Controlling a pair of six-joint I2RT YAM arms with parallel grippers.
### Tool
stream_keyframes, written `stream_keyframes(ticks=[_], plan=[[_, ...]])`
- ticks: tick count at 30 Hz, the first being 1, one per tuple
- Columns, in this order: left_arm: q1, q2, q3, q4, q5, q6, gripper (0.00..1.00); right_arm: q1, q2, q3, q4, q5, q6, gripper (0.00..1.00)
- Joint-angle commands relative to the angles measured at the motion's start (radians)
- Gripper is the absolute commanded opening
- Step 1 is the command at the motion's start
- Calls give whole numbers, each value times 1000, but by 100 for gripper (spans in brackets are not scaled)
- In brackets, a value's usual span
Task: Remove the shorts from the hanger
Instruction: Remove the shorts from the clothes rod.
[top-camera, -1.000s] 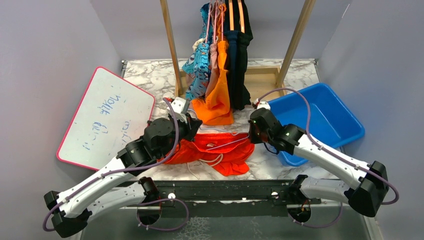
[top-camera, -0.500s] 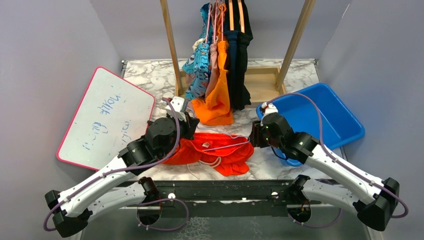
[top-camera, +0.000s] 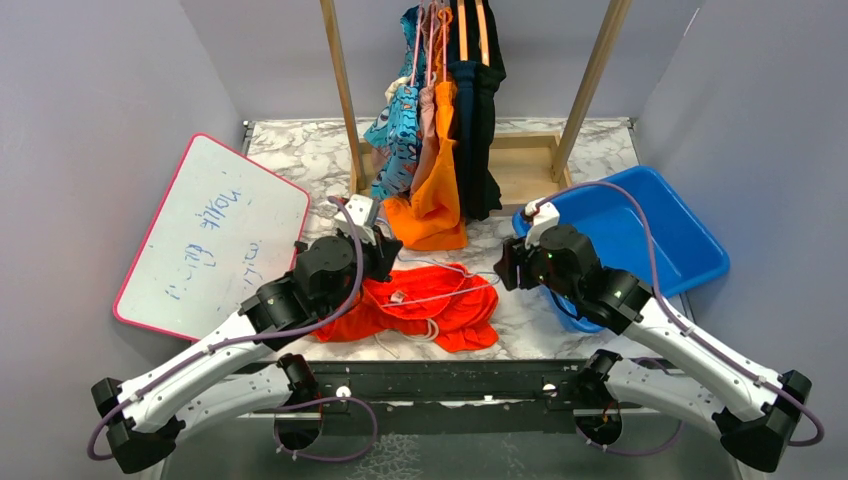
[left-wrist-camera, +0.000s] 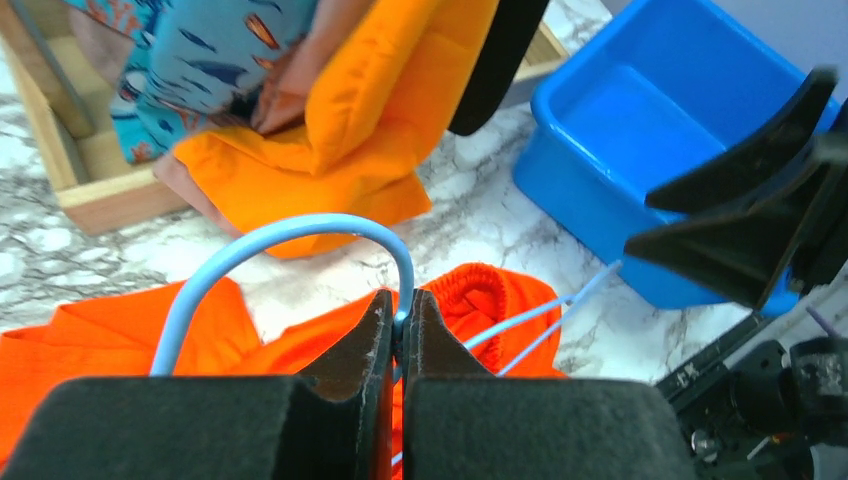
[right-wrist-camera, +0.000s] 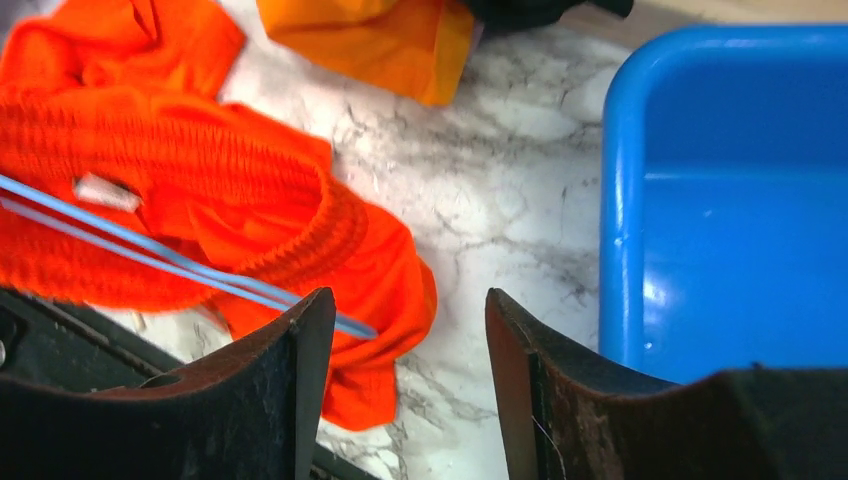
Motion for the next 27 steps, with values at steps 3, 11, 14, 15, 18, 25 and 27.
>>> stream_keyframes(ticks=[3,11,14,15,18,25,27], plan=[[-10,-10,-25,6,45,-7,0,7,-19,68,75,210,30,64],[-10,-14,-27,4,82,12,0,7,36,85,174,-635,-194,72],[-10,-12,-26,5,113,15,0,7,141,93,176,-760,-236,76],[-10,-11,-26,5,120,15,0,7,174,96,176,-767,-237,76],[-10,-8,-23,5,149,16,0,7,278,122,158,-831,-258,76],[-10,-22,-29,4,156,8,0,7,371,126,159,-912,-250,62],[-10,-28,-32,2,150,3,0,7,346,95,189,-889,-235,55]])
